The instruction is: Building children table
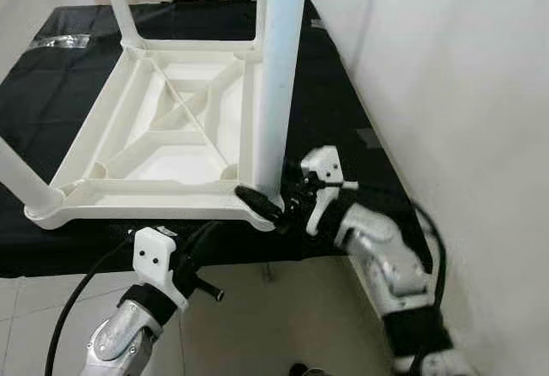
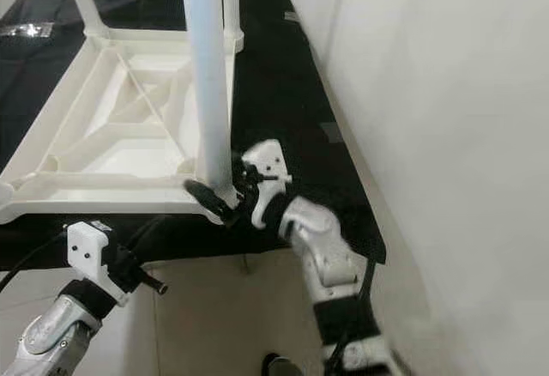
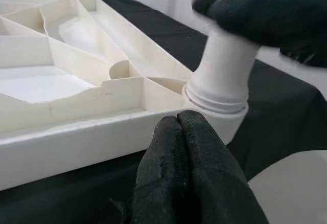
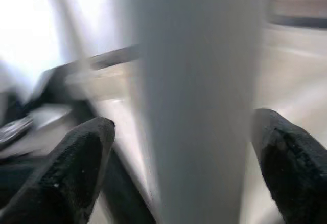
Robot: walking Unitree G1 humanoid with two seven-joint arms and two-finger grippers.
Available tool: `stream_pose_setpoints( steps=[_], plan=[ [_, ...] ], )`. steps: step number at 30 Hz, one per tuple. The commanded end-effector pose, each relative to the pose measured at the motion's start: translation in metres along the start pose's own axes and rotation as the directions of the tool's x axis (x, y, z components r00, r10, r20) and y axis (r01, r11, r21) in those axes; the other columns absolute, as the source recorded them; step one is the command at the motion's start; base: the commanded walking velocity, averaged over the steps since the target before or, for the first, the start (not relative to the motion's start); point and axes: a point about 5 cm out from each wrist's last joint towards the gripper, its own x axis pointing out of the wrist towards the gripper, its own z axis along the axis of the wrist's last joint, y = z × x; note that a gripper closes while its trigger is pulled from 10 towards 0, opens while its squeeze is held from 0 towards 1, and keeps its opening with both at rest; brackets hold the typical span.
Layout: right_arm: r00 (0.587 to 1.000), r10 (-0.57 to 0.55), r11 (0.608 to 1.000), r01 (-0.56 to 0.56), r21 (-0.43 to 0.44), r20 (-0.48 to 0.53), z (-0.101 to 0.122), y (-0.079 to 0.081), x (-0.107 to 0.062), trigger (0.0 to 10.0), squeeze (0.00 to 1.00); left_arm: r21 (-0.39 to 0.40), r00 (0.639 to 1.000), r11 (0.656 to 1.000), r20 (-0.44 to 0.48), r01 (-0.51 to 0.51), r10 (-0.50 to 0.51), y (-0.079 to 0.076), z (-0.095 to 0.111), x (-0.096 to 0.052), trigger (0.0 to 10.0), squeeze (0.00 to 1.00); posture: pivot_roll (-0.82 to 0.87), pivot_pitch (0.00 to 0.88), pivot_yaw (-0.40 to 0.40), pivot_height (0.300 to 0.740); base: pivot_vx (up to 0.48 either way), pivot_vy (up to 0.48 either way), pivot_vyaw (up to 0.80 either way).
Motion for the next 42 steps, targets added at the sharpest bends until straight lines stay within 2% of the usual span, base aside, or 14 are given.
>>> stream_pose_setpoints(
  steps=[1, 4, 10, 16, 17, 18, 29, 34, 35, 36, 37, 38, 39, 42],
  plan=[
    [0.987, 0.158, 0.987, -0.158, 0.008, -0.027, -0.007, 0.006, -0.001, 10.0, 0.0, -0.008, 1.0, 1.0, -0.02, -0.006, 0.006, -0.002, -0.005, -0.002, 10.0, 0.0, 0.01, 0.209, -0.058, 0.74, 0.0, 0.0, 0.0],
    [0.977, 0.207, 0.978, -0.207, 0.001, -0.045, -0.007, 0.004, -0.003, 10.0, 0.0, -0.007, 1.0, 1.0, -0.02, -0.006, 0.006, -0.003, -0.005, -0.003, 10.0, 0.0, 0.03, 0.209, -0.061, 0.74, 0.0, 0.0, 0.0],
    [0.948, 0.307, 0.951, -0.302, 0.06, -0.082, 0.005, -0.036, 0.001, 10.0, 0.0, -0.005, 1.0, 1.0, -0.024, -0.013, 0.013, -0.007, -0.006, -0.006, 10.0, 0.0, 0.05, 0.212, -0.06, 0.74, 0.0, 0.0, 0.0],
    [0.93, 0.351, 0.935, -0.343, 0.086, -0.107, 0.004, -0.042, -0.005, 10.0, 0.0, -0.008, 1.0, 1.0, -0.026, -0.011, 0.01, -0.007, -0.006, -0.007, 10.0, 0.0, 0.06, 0.212, -0.055, 0.74, 0.0, 0.0, 0.0],
    [0.924, 0.362, 0.932, -0.353, 0.086, -0.124, 0.003, -0.045, -0.008, 8.4, 0.0, -0.009, 1.0, 1.0, -0.028, -0.009, 0.008, -0.008, -0.006, -0.007, 10.0, 0.0, 0.06, 0.21, -0.049, 0.74, 0.0, 0.0, 0.0],
    [0.922, 0.366, 0.93, -0.357, 0.087, -0.131, 0.002, -0.046, -0.011, 0.0, 0.0, -0.011, 1.0, 1.0, -0.03, -0.007, 0.006, -0.008, -0.006, -0.008, 10.0, 0.0, 0.06, 0.211, -0.05, 0.74, 0.0, 0.0, 0.0],
    [0.957, 0.266, 0.963, -0.258, 0.076, -0.116, -0.011, -0.047, -0.028, 0.0, 0.0, -0.011, 0.999, 1.0, -0.034, -0.004, 0.004, -0.008, -0.007, -0.008, 10.0, 0.0, 0.05, 0.21, -0.055, 0.74, 0.0, 0.0, 0.0],
    [0.994, 0.041, 0.994, -0.03, 0.103, -0.104, -0.035, -0.024, -0.043, 0.0, 0.0, -0.007, 1.0, 1.0, -0.03, -0.008, 0.007, -0.006, -0.004, -0.009, 10.0, 0.0, 0.03, 0.233, -0.061, 0.74, 0.0, 0.0, 0.0],
    [0.968, -0.222, 0.96, 0.239, 0.147, -0.12, -0.046, -0.019, -0.041, 0.0, 0.0, -0.007, 1.0, 1.0, -0.03, -0.007, 0.007, -0.005, -0.003, -0.01, 10.0, 0.0, 0.03, 0.244, -0.066, 0.74, 0.0, 0.0, 0.0],
    [0.842, -0.508, 0.833, 0.534, 0.145, -0.185, -0.056, -0.012, -0.044, 0.0, 0.0, -0.006, 1.0, 1.0, -0.031, -0.005, 0.005, -0.003, -0.003, -0.011, 10.0, 0.0, 0.02, 0.246, -0.063, 0.74, 0.0, 0.0, 0.0],
    [0.794, -0.559, 0.775, 0.603, 0.191, -0.239, -0.067, 0.019, -0.035, 0.0, 0.0, -0.005, 1.0, 1.0, -0.031, -0.004, 0.004, -0.002, -0.002, -0.011, 10.0, 0.0, 0.02, 0.252, -0.051, 0.74, 0.0, 0.0, 0.0],
    [0.794, -0.559, 0.775, 0.603, 0.191, -0.239, -0.067, 0.019, -0.035, 0.0, 0.0, -0.005, 1.0, 1.0, -0.031, -0.004, 0.004, -0.002, -0.002, -0.011, 10.0, 0.0, 0.02, 0.252, -0.051, 0.74, 0.0, 0.0, 0.0],
    [0.784, -0.563, 0.753, 0.617, 0.227, -0.263, -0.071, 0.041, -0.029, 0.0, 0.0, -0.005, 0.999, 1.0, -0.032, -0.003, 0.003, -0.002, -0.002, -0.011, 10.0, 0.0, 0.02, 0.254, -0.049, 0.74, 0.0, 0.0, 0.0],
    [0.844, -0.48, 0.858, 0.508, 0.072, -0.24, -0.061, 0.051, -0.014, 0.0, 0.0, -0.002, 0.999, 1.0, -0.033, -0.003, 0.003, 0.0, -0.003, -0.01, 10.0, 0.0, 0.0, 0.246, -0.038, 0.74, 0.0, 0.0, 0.0]
  ],
)
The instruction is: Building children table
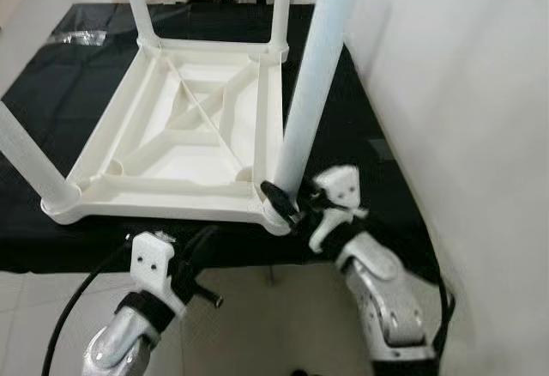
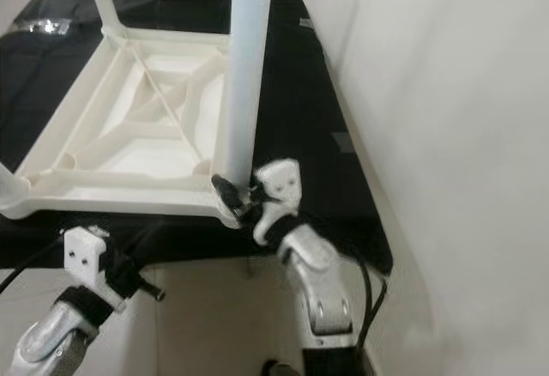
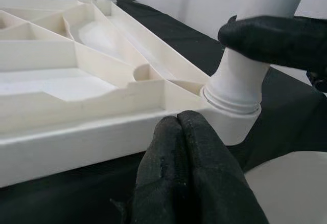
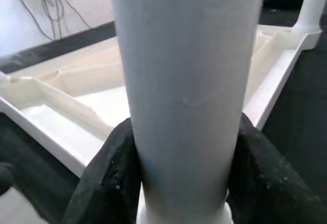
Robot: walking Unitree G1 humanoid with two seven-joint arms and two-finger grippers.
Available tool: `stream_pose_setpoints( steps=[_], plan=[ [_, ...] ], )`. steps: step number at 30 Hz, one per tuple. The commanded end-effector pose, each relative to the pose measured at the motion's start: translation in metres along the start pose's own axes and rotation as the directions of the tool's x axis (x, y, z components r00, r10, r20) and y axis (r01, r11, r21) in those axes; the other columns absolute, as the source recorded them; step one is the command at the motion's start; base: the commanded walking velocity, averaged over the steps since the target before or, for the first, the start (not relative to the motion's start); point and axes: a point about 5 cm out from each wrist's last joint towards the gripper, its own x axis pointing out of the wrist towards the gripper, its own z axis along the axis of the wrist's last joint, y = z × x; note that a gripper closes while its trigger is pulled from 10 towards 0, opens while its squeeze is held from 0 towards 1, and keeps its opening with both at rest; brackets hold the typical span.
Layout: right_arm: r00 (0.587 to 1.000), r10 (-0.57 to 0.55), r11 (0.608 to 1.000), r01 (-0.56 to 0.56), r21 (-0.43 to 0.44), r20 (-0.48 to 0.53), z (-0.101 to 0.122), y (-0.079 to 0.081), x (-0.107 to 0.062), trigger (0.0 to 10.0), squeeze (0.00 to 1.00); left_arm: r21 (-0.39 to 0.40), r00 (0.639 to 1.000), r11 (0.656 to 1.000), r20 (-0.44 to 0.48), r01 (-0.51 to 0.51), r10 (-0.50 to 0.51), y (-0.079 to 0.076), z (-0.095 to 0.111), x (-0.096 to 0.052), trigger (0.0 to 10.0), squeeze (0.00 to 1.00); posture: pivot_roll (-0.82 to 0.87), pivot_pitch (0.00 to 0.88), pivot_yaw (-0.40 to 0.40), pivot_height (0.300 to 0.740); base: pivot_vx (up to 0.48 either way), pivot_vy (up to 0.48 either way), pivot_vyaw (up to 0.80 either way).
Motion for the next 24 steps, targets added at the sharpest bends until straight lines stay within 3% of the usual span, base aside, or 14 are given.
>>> stream_pose_setpoints(
  steps=[1, 6, 7, 9, 10, 11, 12, 15, 17, 19, 20, 21, 22, 24],
  plan=[
    [0.986, 0.029, 0.999, -0.025, 0.022, -0.167, -0.032, 0.009, -0.005, 0.0, 0.0, -0.006, 1.0, 1.0, -0.022, 0.002, -0.002, 0.001, -0.004, -0.002, 10.0, 0.0, 0.0, 0.246, -0.038, 0.74, 0.0, 0.0, 0.0],
    [0.984, 0.001, 1.0, -0.002, -0.006, -0.179, -0.036, -0.004, 0.008, 0.0, 0.0, -0.006, 1.0, 1.0, -0.02, 0.008, -0.008, -0.001, -0.005, 0.001, 10.0, 0.0, 0.01, 0.231, -0.055, 0.74, 0.0, 0.0, 0.0],
    [0.984, 0.014, 1.0, -0.01, 0.019, -0.18, -0.036, -0.002, 0.012, 10.0, 0.0, -0.003, 1.0, 1.0, -0.016, -0.001, 0.001, -0.001, -0.005, 0.001, 10.0, 0.0, 0.02, 0.23, -0.055, 0.74, 0.0, 0.0, 0.0],
    [0.987, 0.052, 0.998, -0.045, 0.052, -0.154, -0.032, 0.002, 0.014, 10.0, 0.0, -0.001, 1.0, 1.0, -0.013, -0.008, 0.008, -0.001, -0.005, 0.001, 10.0, 0.0, 0.02, 0.229, -0.054, 0.74, 0.0, 0.0, 0.0],
    [0.988, 0.095, 0.993, -0.085, 0.084, -0.125, -0.029, 0.005, 0.016, 10.0, 0.11, -0.001, 1.0, 1.0, -0.011, -0.012, 0.012, -0.001, -0.005, 0.001, 10.0, 0.0, 0.02, 0.225, -0.06, 0.74, 0.0, 0.0, 0.0],
    [0.988, 0.095, 0.993, -0.085, 0.084, -0.125, -0.029, 0.005, 0.016, 10.0, 0.11, -0.001, 1.0, 1.0, -0.011, -0.012, 0.012, -0.001, -0.005, 0.001, 10.0, 0.0, 0.02, 0.225, -0.06, 0.74, 0.0, 0.0, 0.0],
    [0.987, 0.122, 0.987, -0.109, 0.12, -0.102, -0.024, 0.007, 0.017, 10.0, 1.0, -0.002, 1.0, 1.0, -0.011, -0.012, 0.012, -0.001, -0.005, 0.002, 10.0, 0.0, 0.02, 0.225, -0.06, 0.74, 0.0, 0.0, 0.0],
    [0.984, 0.161, 0.979, -0.15, 0.135, -0.073, -0.015, 0.011, 0.018, 10.0, 1.0, -0.004, 1.0, 1.0, -0.012, -0.009, 0.009, -0.001, -0.005, 0.002, 10.0, 0.0, 0.01, 0.221, -0.064, 0.74, 0.0, 0.0, 0.0],
    [0.926, 0.378, 0.924, -0.378, 0.05, 0.009, 0.014, 0.008, 0.024, 10.0, 1.0, -0.01, 1.0, 1.0, -0.012, -0.004, 0.004, -0.002, -0.006, 0.005, 10.0, 0.0, 0.0, 0.213, -0.065, 0.74, 0.0, 0.0, 0.0],
    [0.926, 0.378, 0.924, -0.378, 0.05, 0.009, 0.014, 0.008, 0.024, 10.0, 1.0, -0.01, 1.0, 1.0, -0.012, -0.004, 0.004, -0.002, -0.006, 0.005, 10.0, 0.0, 0.0, 0.213, -0.065, 0.74, 0.0, 0.0, 0.0],
    [0.841, 0.54, 0.835, -0.542, -0.093, -0.049, 0.016, 0.0, 0.024, 10.0, 0.0, -0.011, 1.0, 1.0, -0.011, -0.004, 0.004, -0.002, -0.007, 0.005, 10.0, 0.0, 0.0, 0.208, -0.064, 0.74, 0.0, 0.0, 0.0],
    [0.796, 0.596, 0.782, -0.605, -0.15, -0.108, 0.013, -0.005, 0.023, 10.0, 0.0, -0.012, 1.0, 1.0, -0.011, -0.004, 0.003, -0.003, -0.007, 0.005, 10.0, 0.0, 0.0, 0.208, -0.064, 0.74, 0.0, 0.0, 0.0],
    [0.796, 0.596, 0.782, -0.605, -0.15, -0.108, 0.013, -0.005, 0.023, 10.0, 0.0, -0.012, 1.0, 1.0, -0.011, -0.004, 0.003, -0.003, -0.007, 0.005, 10.0, 0.0, 0.0, 0.208, -0.064, 0.74, 0.0, 0.0, 0.0],
    [0.71, 0.684, 0.697, -0.704, -0.137, -0.168, 0.012, -0.014, 0.023, 10.0, 0.0, -0.012, 1.0, 1.0, -0.012, -0.004, 0.003, -0.003, -0.007, 0.006, 10.0, 0.0, 0.01, 0.205, -0.064, 0.74, 0.0, 0.0, 0.0]
  ],
)
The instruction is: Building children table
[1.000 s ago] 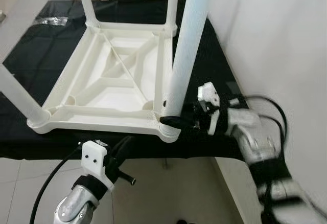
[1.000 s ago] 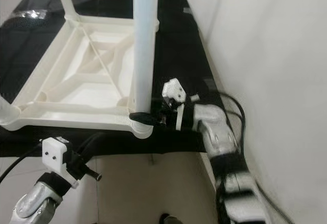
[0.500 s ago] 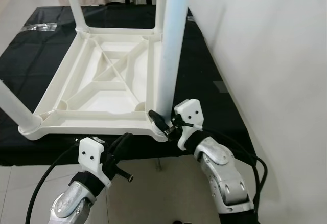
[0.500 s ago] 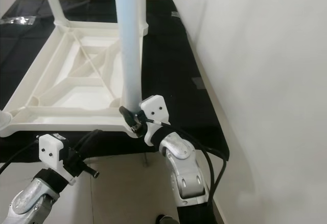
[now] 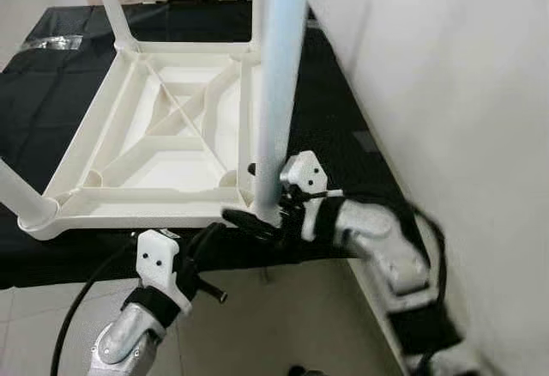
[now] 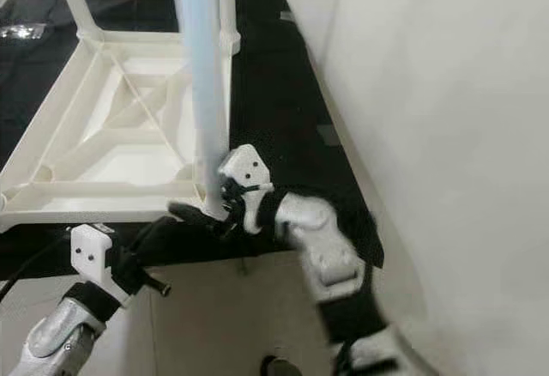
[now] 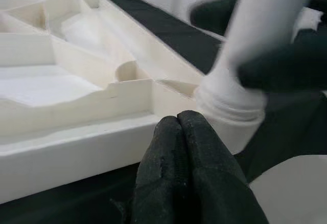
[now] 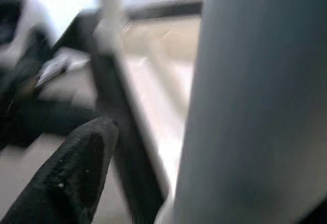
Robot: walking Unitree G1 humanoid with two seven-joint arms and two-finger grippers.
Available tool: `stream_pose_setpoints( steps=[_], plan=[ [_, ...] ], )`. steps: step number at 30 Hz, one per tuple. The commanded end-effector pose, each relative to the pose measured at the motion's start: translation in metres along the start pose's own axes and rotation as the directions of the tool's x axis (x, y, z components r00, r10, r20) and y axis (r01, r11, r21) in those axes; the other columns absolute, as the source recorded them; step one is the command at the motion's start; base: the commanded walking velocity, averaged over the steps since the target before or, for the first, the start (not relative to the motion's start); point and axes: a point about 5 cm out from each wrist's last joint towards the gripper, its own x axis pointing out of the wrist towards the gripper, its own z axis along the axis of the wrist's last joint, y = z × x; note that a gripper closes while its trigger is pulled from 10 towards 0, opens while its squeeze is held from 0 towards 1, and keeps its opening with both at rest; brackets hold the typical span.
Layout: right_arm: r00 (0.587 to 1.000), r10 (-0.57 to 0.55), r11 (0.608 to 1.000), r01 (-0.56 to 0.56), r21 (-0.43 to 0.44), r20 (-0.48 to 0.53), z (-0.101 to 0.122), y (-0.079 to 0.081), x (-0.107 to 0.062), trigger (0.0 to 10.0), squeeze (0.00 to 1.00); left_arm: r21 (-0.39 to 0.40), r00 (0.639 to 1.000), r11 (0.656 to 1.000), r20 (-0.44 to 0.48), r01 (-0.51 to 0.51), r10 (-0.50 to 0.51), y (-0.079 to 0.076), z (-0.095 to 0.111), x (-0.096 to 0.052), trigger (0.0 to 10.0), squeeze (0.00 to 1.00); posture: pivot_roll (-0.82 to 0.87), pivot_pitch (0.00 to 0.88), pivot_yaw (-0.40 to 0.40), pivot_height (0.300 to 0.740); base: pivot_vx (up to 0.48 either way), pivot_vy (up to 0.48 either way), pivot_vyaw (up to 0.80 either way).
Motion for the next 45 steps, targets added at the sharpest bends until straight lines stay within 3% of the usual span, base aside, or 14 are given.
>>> stream_pose_setpoints(
  steps=[1, 7, 11, 12, 14, 23, 27, 28, 29, 31, 33, 43, 44, 45],
  plan=[
    [0.989, 0.145, 0.989, -0.144, 0.036, -0.003, -0.008, 0.005, 0.002, 10.0, 0.0, -0.009, 1.0, 1.0, -0.013, 0.003, -0.003, -0.002, -0.004, -0.001, 10.0, 0.0, 0.01, 0.204, -0.061, 0.74, 0.0, 0.0, 0.0],
    [0.983, 0.182, 0.979, -0.18, 0.098, -0.008, 0.0, -0.034, -0.004, 10.0, 0.0, -0.009, 1.0, 1.0, -0.016, 0.004, -0.004, -0.002, -0.005, -0.001, 10.0, 0.0, 0.01, 0.201, -0.056, 0.74, 0.0, 0.0, 0.0],
    [0.981, 0.193, 0.976, -0.191, 0.109, -0.009, 0.0, -0.039, -0.005, 10.0, 0.0, -0.01, 1.0, 1.0, -0.016, 0.004, -0.004, -0.002, -0.006, -0.001, 10.0, 0.0, 0.01, 0.201, -0.056, 0.74, 0.0, 0.0, 0.0],
    [0.98, 0.201, 0.973, -0.198, 0.119, -0.012, 0.0, -0.043, -0.007, 0.7, 0.0, -0.01, 1.0, 1.0, -0.016, 0.004, -0.004, -0.003, -0.006, -0.002, 10.0, 0.0, 0.01, 0.205, -0.058, 0.74, 0.0, 0.0, 0.0],
    [0.978, 0.208, 0.971, -0.204, 0.127, -0.016, -0.002, -0.045, -0.009, 0.0, 0.0, -0.011, 1.0, 1.0, -0.016, 0.004, -0.004, -0.003, -0.005, -0.002, 10.0, 0.0, 0.02, 0.207, -0.058, 0.74, 0.0, 0.0, 0.0],
    [0.982, 0.19, 0.974, -0.19, 0.126, 0.013, -0.008, -0.041, -0.017, 0.0, 0.0, -0.014, 1.0, 1.0, -0.015, 0.004, -0.004, -0.005, -0.005, -0.003, 10.0, 0.0, 0.01, 0.215, -0.057, 0.74, 0.0, 0.0, 0.0],
    [0.995, -0.1, 0.981, 0.096, 0.166, 0.012, -0.028, -0.023, -0.018, 0.0, 0.0, -0.018, 1.0, 1.0, -0.012, 0.006, -0.006, -0.006, -0.004, -0.004, 10.0, 0.0, 0.0, 0.228, -0.073, 0.74, 0.0, 0.0, 0.0],
    [0.939, -0.343, 0.91, 0.322, 0.263, 0.039, -0.035, -0.014, -0.013, 0.0, 0.0, -0.018, 1.0, 1.0, -0.01, 0.006, -0.006, -0.005, -0.003, -0.005, 10.0, 0.0, -0.01, 0.232, -0.077, 0.74, 0.0, 0.0, 0.0],
    [0.939, -0.343, 0.91, 0.322, 0.263, 0.039, -0.035, -0.014, -0.013, 0.0, 0.0, -0.018, 1.0, 1.0, -0.01, 0.006, -0.006, -0.005, -0.003, -0.005, 10.0, 0.0, -0.01, 0.232, -0.077, 0.74, 0.0, 0.0, 0.0],
    [0.77, -0.637, 0.718, 0.608, 0.339, -0.032, -0.052, 0.008, -0.011, 0.0, 0.0, -0.016, 1.0, 1.0, -0.007, 0.004, -0.004, -0.002, -0.002, -0.005, 10.0, 0.0, -0.02, 0.237, -0.07, 0.74, 0.0, 0.0, 0.0],
    [0.776, -0.63, 0.753, 0.619, 0.223, -0.025, -0.049, 0.018, -0.004, 0.0, 0.0, -0.014, 1.0, 1.0, -0.007, 0.002, -0.002, 0.001, -0.002, -0.005, 10.0, 0.0, -0.05, 0.226, -0.049, 0.74, 0.0, 0.0, 0.0],
    [0.813, -0.581, 0.778, 0.569, 0.266, -0.038, -0.054, 0.013, 0.001, 0.0, 0.0, -0.016, 1.0, 1.0, -0.013, 0.01, -0.01, 0.003, -0.006, -0.001, 10.0, 0.0, -0.04, 0.202, -0.055, 0.74, 0.0, 0.0, 0.0],
    [0.815, -0.577, 0.78, 0.568, 0.262, -0.047, -0.053, 0.015, 0.001, 10.0, 0.0, -0.015, 1.0, 1.0, -0.011, 0.006, -0.006, 0.003, -0.006, -0.001, 10.0, 0.0, -0.04, 0.192, -0.055, 0.74, 0.0, 0.0, 0.0],
    [0.801, -0.596, 0.761, 0.587, 0.275, -0.062, -0.052, 0.016, 0.001, 10.0, 0.0, -0.014, 1.0, 1.0, -0.01, 0.003, -0.003, 0.003, -0.006, -0.001, 10.0, 0.0, -0.04, 0.192, -0.055, 0.74, 0.0, 0.0, 0.0]
  ],
)
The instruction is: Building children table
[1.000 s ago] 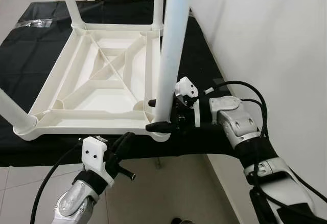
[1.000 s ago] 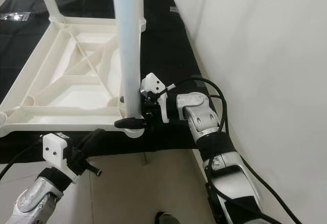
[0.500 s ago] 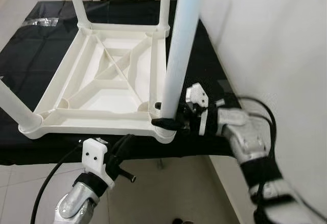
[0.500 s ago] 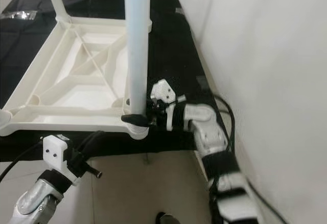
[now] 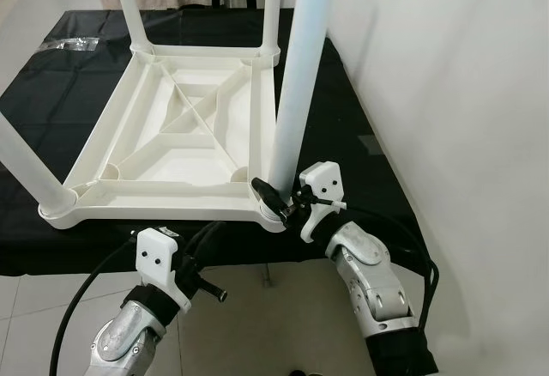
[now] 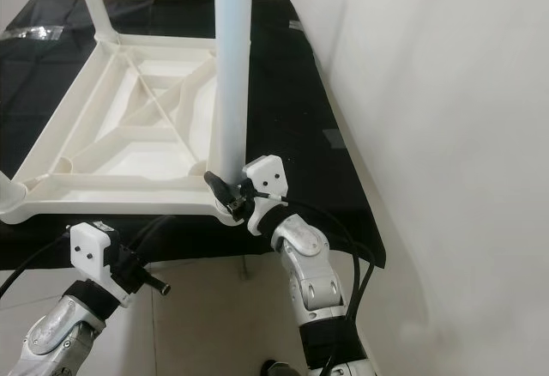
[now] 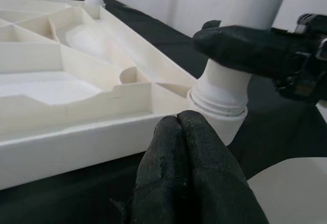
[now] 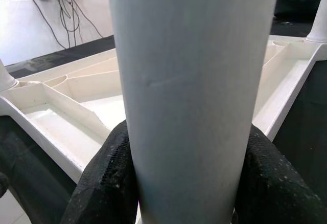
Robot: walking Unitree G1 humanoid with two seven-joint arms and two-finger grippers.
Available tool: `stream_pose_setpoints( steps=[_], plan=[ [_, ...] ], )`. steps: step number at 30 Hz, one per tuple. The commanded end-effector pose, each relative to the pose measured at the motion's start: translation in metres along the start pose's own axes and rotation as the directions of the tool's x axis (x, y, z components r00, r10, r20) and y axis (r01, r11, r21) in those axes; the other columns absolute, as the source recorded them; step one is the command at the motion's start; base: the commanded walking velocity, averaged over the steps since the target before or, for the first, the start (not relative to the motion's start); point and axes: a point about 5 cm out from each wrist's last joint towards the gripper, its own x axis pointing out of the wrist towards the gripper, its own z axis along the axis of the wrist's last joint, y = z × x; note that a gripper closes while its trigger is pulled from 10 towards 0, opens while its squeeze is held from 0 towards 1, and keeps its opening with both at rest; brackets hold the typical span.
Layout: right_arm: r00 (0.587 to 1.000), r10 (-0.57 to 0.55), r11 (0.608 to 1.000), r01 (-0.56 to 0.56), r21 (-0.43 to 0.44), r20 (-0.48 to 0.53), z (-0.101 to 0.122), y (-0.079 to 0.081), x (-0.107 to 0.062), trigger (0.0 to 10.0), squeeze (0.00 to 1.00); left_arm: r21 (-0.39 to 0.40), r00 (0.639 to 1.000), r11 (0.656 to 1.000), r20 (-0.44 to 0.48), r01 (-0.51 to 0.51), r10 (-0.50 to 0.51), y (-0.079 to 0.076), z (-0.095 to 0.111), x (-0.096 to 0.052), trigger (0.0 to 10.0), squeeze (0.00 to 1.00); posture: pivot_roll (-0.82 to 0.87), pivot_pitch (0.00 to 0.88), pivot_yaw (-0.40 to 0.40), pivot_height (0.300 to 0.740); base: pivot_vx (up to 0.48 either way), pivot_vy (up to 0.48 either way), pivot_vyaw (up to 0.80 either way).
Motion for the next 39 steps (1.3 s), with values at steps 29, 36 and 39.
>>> stream_pose_setpoints(
  steps=[29, 36, 39],
  plan=[
    [0.682, 0.72, 0.693, -0.716, 0.079, -0.128, 0.041, -0.054, 0.004, 0.0, 0.0, 0.0, 1.0, 1.0, -0.018, -0.012, 0.012, -0.003, -0.006, -0.002, 10.0, 0.0, 0.01, 0.198, -0.067, 0.74, 0.0, 0.0, 0.0],
    [0.688, 0.714, 0.699, -0.711, 0.079, -0.129, 0.037, -0.06, 0.0, 0.0, 0.0, 0.002, 1.0, 1.0, -0.019, -0.014, 0.014, -0.003, -0.004, -0.004, 10.0, 0.0, 0.01, 0.209, -0.061, 0.74, 0.0, 0.0, 0.0],
    [0.736, 0.662, 0.748, -0.662, 0.053, -0.14, 0.034, -0.066, -0.005, 0.0, 0.0, 0.001, 1.0, 1.0, -0.018, -0.014, 0.014, -0.004, -0.004, -0.005, 10.0, 0.0, 0.01, 0.216, -0.061, 0.74, 0.0, 0.0, 0.0]
  ],
)
